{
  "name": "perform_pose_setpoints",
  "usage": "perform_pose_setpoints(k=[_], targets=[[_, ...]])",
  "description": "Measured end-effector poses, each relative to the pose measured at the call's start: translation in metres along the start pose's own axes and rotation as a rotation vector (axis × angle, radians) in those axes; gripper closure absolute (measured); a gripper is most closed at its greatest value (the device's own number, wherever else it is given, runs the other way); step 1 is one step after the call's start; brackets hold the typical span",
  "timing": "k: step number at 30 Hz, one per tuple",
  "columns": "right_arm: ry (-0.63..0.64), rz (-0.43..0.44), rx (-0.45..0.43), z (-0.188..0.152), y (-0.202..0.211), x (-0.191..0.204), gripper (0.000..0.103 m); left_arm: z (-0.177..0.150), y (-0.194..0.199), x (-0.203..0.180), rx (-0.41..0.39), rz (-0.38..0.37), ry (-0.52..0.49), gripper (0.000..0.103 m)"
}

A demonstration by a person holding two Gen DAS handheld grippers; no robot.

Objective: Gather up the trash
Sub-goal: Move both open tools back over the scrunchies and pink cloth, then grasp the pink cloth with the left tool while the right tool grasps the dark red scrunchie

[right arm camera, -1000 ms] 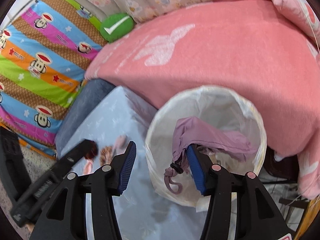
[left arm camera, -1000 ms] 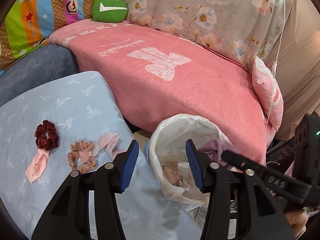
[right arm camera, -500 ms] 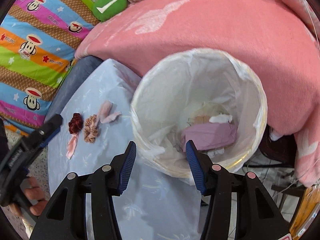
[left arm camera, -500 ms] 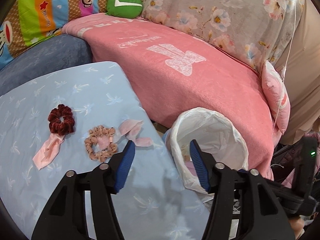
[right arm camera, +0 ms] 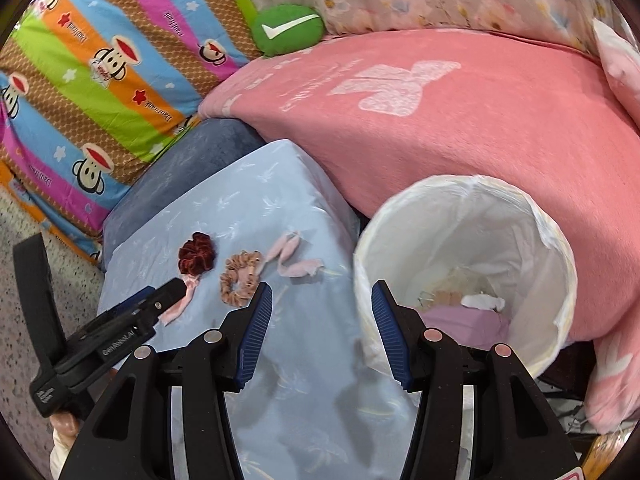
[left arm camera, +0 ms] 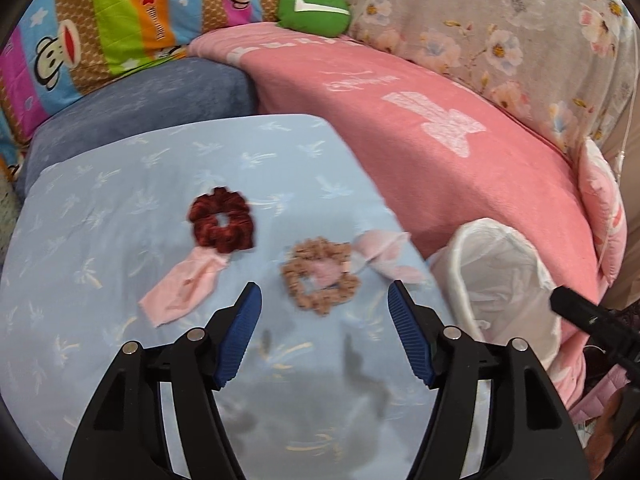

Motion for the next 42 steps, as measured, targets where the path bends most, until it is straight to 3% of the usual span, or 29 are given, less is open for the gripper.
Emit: perform_pose_setpoints(k=[14,21,27,30,33,35,38,42], targets=[[0.115,0.034,0.033,-0.006,-0.049,0.071,0.052,-0.009,-0.019,0.093,0.039,0.119,0.085,0.04],[0.152,0.061,0.046,0.0,-0.077,0.104,0.052,-0.003,-0.034,0.115,0.055,0.13,0.098,0.04],[0.174,0.09,0.059,0.009,-0.109,0.132,0.052,0.002,-0.057,0.118,0.101,0.095,0.098,0.041],[0.191,0.093,0.07,0.013,-0.126,0.144,0.052,0.001,-0.068,0.117,0.133,0.072,0.102,0.051],[0.204,0.101,0.079,0.016,-0.141,0.155,0.052,0.001,-0.075,0.117,0.146,0.066,0.102,0.07],[0.214,0.103,0.092,0.016,-0.154,0.163,0.052,0.002,-0.076,0.118,0.16,0.039,0.105,0.091],[0.234,0.101,0.116,0.016,-0.176,0.175,0.052,0.004,-0.075,0.121,0.161,0.027,0.115,0.099],[0.248,0.09,0.147,0.014,-0.204,0.184,0.054,0.006,-0.065,0.129,0.138,0.032,0.126,0.1]])
Point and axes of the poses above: each gripper's, at about its wrist camera, not at the fingertips, and y roughly against the way its jaws point, x to its left, z to its top, the point moved 6 cm from there along -y, roughly the way its jaws point, and after that the axes turned 5 degrees about y, right-handed, at the moved point
